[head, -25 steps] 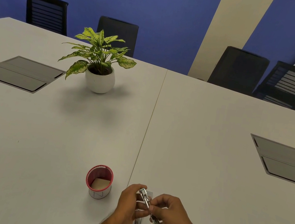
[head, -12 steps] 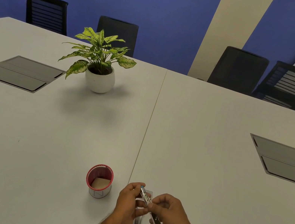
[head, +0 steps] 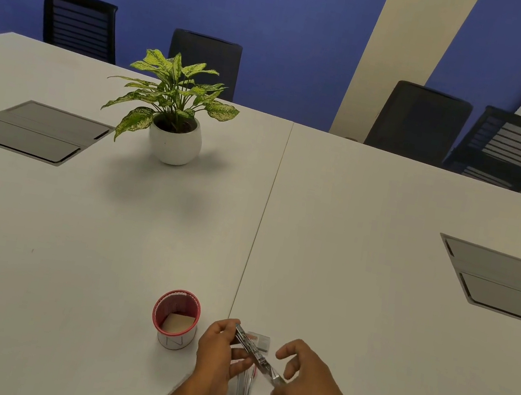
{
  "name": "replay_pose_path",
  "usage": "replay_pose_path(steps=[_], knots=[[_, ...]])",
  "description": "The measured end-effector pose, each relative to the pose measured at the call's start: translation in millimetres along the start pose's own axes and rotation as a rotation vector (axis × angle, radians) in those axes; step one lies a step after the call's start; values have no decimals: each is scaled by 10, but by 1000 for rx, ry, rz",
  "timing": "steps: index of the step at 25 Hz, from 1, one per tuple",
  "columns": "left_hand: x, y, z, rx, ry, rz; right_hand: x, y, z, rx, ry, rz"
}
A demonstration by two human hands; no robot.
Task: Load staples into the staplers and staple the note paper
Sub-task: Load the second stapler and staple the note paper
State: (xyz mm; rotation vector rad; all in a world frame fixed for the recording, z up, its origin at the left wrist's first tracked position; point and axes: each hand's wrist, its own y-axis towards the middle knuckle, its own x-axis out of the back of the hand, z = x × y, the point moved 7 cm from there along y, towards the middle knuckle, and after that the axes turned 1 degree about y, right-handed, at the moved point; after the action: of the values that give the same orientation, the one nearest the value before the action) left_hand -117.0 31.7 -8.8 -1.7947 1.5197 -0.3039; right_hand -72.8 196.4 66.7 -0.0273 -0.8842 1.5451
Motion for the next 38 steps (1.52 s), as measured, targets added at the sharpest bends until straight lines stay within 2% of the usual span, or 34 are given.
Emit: replay_pose_path(steps=[6, 13, 20, 24, 25, 28, 30, 34, 38], knots=[[-56, -42, 1, -49, 117, 17, 160, -7, 228, 211, -35, -304], [-340, -187, 9, -96, 229, 124, 80, 52, 217, 247, 53, -375], [-405, -229, 2, -165, 228, 28, -71, -12, 228, 286, 53, -326], [-377, -191, 6, -179, 98, 29, -53, -16, 31, 168, 359, -296], [-384, -182, 18, -164, 58, 49, -83, -5, -26, 112, 456, -241], [-411, -154, 57, -118, -1, 108, -333, -23, -56, -30, 643, 72], [-430, -148, 67, -113, -21, 146, -396, -32, -54, -54, 680, 140], [-451, -147, 80, -116, -47, 196, -418, -17, -56, -56, 715, 130], [-467, -162, 77, -99, -69, 180, -417, -6, -56, -49, 724, 97]])
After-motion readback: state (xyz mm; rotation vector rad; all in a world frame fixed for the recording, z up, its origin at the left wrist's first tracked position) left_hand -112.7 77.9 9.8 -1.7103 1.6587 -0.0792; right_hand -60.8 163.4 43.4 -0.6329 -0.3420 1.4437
